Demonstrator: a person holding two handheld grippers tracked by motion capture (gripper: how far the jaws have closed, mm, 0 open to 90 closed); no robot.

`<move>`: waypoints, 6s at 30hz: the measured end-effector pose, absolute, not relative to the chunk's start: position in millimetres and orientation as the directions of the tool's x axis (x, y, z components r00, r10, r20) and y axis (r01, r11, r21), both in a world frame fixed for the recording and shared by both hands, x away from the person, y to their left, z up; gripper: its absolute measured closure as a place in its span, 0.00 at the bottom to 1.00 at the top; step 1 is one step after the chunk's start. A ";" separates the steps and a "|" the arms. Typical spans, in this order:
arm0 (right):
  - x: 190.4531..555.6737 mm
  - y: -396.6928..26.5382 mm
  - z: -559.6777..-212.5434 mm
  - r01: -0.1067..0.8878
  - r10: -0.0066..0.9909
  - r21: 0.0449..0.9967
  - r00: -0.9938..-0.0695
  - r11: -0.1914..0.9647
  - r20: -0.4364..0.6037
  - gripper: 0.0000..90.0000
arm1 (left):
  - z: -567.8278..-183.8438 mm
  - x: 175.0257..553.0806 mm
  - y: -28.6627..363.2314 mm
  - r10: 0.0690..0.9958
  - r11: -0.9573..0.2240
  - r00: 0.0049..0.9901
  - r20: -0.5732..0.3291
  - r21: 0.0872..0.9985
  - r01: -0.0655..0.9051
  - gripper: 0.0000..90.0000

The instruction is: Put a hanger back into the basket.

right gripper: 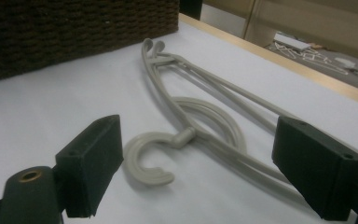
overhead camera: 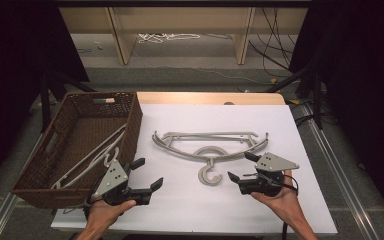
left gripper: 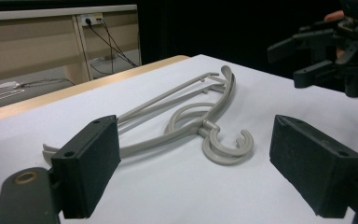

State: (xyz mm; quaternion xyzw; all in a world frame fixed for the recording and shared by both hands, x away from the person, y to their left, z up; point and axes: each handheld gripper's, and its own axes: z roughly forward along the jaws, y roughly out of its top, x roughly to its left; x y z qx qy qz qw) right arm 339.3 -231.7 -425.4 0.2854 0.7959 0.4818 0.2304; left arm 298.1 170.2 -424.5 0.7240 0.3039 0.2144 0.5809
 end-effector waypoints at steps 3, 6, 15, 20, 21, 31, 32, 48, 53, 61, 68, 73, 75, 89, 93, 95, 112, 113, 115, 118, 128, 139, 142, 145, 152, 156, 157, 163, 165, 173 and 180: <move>349.5 -234.6 -425.4 0.202 0.665 0.880 -0.730 0.430 -0.158 0.19 | -427.2 296.2 170.9 0.689 -0.139 0.723 -0.043 0.972 0.190 0.18; 363.7 -236.8 -426.7 0.233 0.651 0.860 -0.746 0.454 -0.142 0.19 | -430.0 294.9 171.9 0.689 -0.168 0.725 -0.014 0.970 0.178 0.18; 408.7 -227.3 -435.4 0.230 0.524 0.694 -0.815 0.683 -0.246 0.22 | -432.7 294.6 181.0 0.699 -0.165 0.715 -0.018 0.969 0.185 0.18; 432.0 -218.2 -441.7 0.206 0.453 0.622 -0.850 0.756 -0.269 0.32 | -435.2 295.4 178.9 0.689 -0.183 0.725 -0.012 0.965 0.190 0.18; 435.1 -216.1 -443.9 0.206 0.445 0.607 -0.853 0.768 -0.273 0.34 | -435.4 295.1 178.0 0.688 -0.177 0.726 -0.018 0.965 0.192 0.18; 456.5 -212.9 -455.4 0.209 0.385 0.538 -0.891 0.817 -0.239 0.44 | -435.5 295.2 177.2 0.680 -0.179 0.733 -0.019 0.965 0.191 0.18; 458.1 -212.9 -456.3 0.212 0.380 0.532 -0.897 0.820 -0.228 0.44 | -435.6 295.4 177.1 0.680 -0.179 0.733 -0.018 0.965 0.190 0.18; 473.4 -211.3 -468.8 0.234 0.347 0.499 -0.926 0.835 -0.148 0.62 | -437.8 296.1 175.2 0.674 -0.207 0.739 -0.007 0.958 0.199 0.18; 474.8 -212.8 -467.6 0.208 0.315 0.488 -0.938 0.847 -0.146 0.70 | -438.0 295.5 174.1 0.667 -0.211 0.745 -0.004 0.958 0.194 0.18; 478.6 -207.2 -462.3 0.070 0.155 0.407 -0.971 0.911 -0.180 0.82 | -439.0 296.4 173.7 0.667 -0.211 0.745 -0.002 0.958 0.193 0.18; 472.0 -207.1 -452.0 -0.052 0.048 0.406 -0.971 0.912 -0.233 0.87 | -439.1 295.1 172.8 0.667 -0.231 0.745 0.012 0.954 0.192 0.18; 468.3 -208.6 -444.5 -0.087 0.027 0.422 -0.966 0.902 -0.256 0.89 | -439.3 294.4 172.2 0.666 -0.242 0.745 0.022 0.952 0.188 0.19; 467.0 -208.7 -442.7 -0.101 0.016 0.425 -0.965 0.900 -0.262 0.89 | -439.1 294.6 172.2 0.669 -0.241 0.743 0.023 0.952 0.187 0.19; 455.4 -210.6 -420.4 -0.162 0.023 0.441 -0.923 0.883 -0.384 0.92 | -438.3 295.1 170.8 0.668 -0.251 0.743 0.046 0.953 0.168 0.20; 442.9 -207.7 -410.1 -0.175 0.028 0.448 -0.911 0.877 -0.411 0.92 | -435.4 295.8 169.3 0.670 -0.258 0.740 0.058 0.953 0.160 0.21; 438.4 -206.9 -405.6 -0.194 0.011 0.452 -0.912 0.871 -0.411 0.92 | -433.6 295.8 165.5 0.658 -0.270 0.750 0.072 0.952 0.145 0.21; 407.6 -200.9 -400.5 -0.226 -0.038 0.463 -0.924 0.857 -0.380 0.92 | -419.5 342.7 115.7 0.579 -0.493 0.795 0.184 0.855 0.161 0.24; 406.1 -201.2 -400.5 -0.221 -0.039 0.462 -0.928 0.859 -0.372 0.92 | -418.9 345.8 113.7 0.573 -0.497 0.799 0.182 0.852 0.163 0.24; 405.9 -201.0 -400.6 -0.243 -0.058 0.463 -0.924 0.853 -0.378 0.92 | -418.0 348.6 112.0 0.558 -0.524 0.808 0.192 0.836 0.163 0.25; 400.3 -202.3 -400.3 -0.228 -0.048 0.462 -0.928 0.857 -0.368 0.92 | -418.7 355.4 97.9 0.513 -0.580 0.827 0.230 0.803 0.136 0.29; 390.7 -198.9 -400.6 -0.221 -0.053 0.461 -0.935 0.859 -0.349 0.92 | -427.6 362.7 70.9 0.409 -0.680 0.871 0.271 0.727 0.094 0.41; 389.6 -193.3 -402.0 -0.271 -0.115 0.463 -0.934 0.844 -0.337 0.92 | -424.0 363.0 61.3 0.314 -0.743 0.896 0.314 0.669 0.026 0.67; 389.9 -193.3 -401.8 -0.273 -0.117 0.467 -0.935 0.841 -0.336 0.92 | -421.7 362.8 61.1 0.294 -0.757 0.892 0.342 0.654 -0.001 0.70; 389.9 -194.8 -399.7 -0.262 -0.108 0.472 -0.939 0.842 -0.328 0.91 | -417.6 358.3 58.3 0.252 -0.774 0.889 0.383 0.631 -0.053 0.78; 393.1 -197.9 -395.8 -0.265 -0.111 0.515 -0.944 0.816 -0.309 0.90 | -407.0 358.6 58.5 0.227 -0.778 0.898 0.378 0.625 -0.066 0.81; 391.6 -201.8 -389.4 -0.259 -0.074 0.538 -0.937 0.803 -0.341 0.88 | -403.1 358.3 61.2 0.231 -0.754 0.919 0.319 0.655 -0.038 0.84; 391.4 -202.8 -387.7 -0.253 -0.058 0.548 -0.936 0.798 -0.348 0.87 | -402.3 357.7 61.6 0.242 -0.742 0.925 0.293 0.670 -0.018 0.85; 391.8 -205.2 -383.3 -0.216 -0.002 0.583 -0.939 0.783 -0.344 0.86 | -389.2 357.1 67.4 0.267 -0.674 0.947 0.180 0.737 0.050 0.88; 391.3 -203.6 -383.4 -0.197 0.022 0.584 -0.938 0.787 -0.345 0.85 | -386.1 356.1 68.2 0.277 -0.670 0.945 0.171 0.740 0.063 0.88; 388.0 -205.5 -370.4 -0.053 0.235 0.679 -0.916 0.733 -0.325 0.52 | -380.4 365.4 82.3 0.367 -0.636 0.924 0.108 0.754 0.165 0.88; 381.8 -214.7 -359.5 0.093 0.464 0.781 -0.845 0.618 -0.267 0.31 | -357.9 374.9 97.2 0.421 -0.607 0.904 0.078 0.765 0.217 0.88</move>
